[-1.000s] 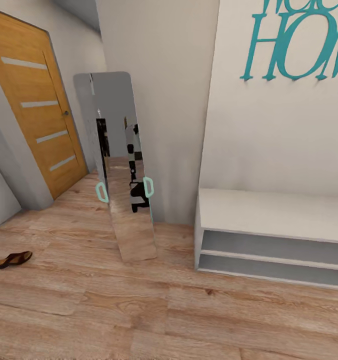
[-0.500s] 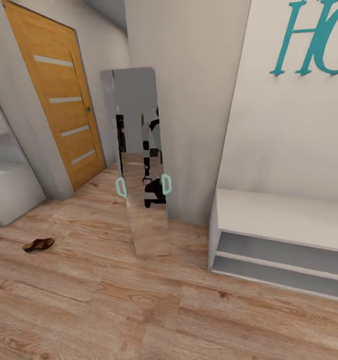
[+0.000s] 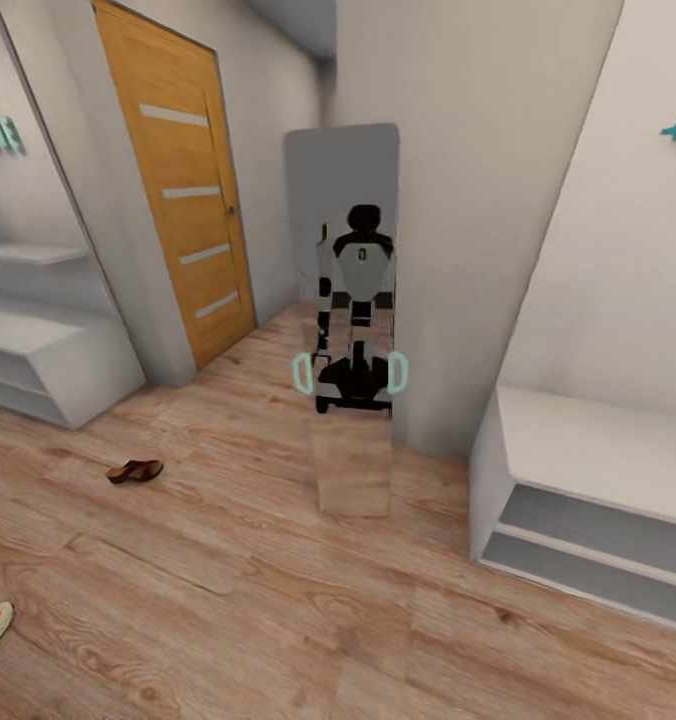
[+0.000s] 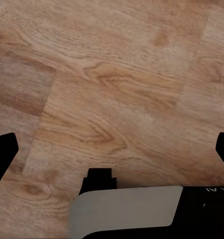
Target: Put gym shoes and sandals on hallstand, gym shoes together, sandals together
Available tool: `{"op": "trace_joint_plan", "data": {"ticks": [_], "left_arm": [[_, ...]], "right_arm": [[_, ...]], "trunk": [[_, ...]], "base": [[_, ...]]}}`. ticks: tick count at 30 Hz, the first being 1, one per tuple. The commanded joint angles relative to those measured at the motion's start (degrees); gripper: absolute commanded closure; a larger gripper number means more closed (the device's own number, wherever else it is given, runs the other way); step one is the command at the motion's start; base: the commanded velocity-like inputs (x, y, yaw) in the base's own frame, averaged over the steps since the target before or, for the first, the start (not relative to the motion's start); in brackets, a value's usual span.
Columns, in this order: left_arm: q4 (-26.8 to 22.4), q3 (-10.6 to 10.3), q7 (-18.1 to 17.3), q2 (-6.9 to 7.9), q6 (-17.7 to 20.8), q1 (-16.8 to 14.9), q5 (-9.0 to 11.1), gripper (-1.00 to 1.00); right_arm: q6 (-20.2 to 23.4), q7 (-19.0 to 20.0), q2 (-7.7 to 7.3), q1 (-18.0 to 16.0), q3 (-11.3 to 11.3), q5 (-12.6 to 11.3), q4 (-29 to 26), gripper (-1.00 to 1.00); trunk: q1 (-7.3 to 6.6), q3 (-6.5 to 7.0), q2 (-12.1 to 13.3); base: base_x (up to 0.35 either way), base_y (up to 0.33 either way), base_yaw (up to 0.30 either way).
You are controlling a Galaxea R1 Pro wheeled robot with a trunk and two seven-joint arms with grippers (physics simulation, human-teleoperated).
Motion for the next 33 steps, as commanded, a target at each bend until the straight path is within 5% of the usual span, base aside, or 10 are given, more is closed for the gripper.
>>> {"op": "trace_joint_plan", "data": {"ticks": [1,33], "left_arm": [[0.07,0.02,-0.04,-0.01,-0.20,-0.05,0.05,-1.00],[0.08,0.11,0.12,0.02,-0.20,-0.05,0.05,-1.00]], "right_arm": [[-0.16,0.06,-0.01,-0.01,0.00,-0.02,0.00,-1.00],[-0.14,0.07,-0.01,-0.01,0.00,-0.02,0.00,-1.00]], "trunk": [[0.01,-0.11,-0.02],[0.01,-2.11,-0.02]], "base": [[0.162,0.289,0.221],[0.197,0.266,0.221]]}}
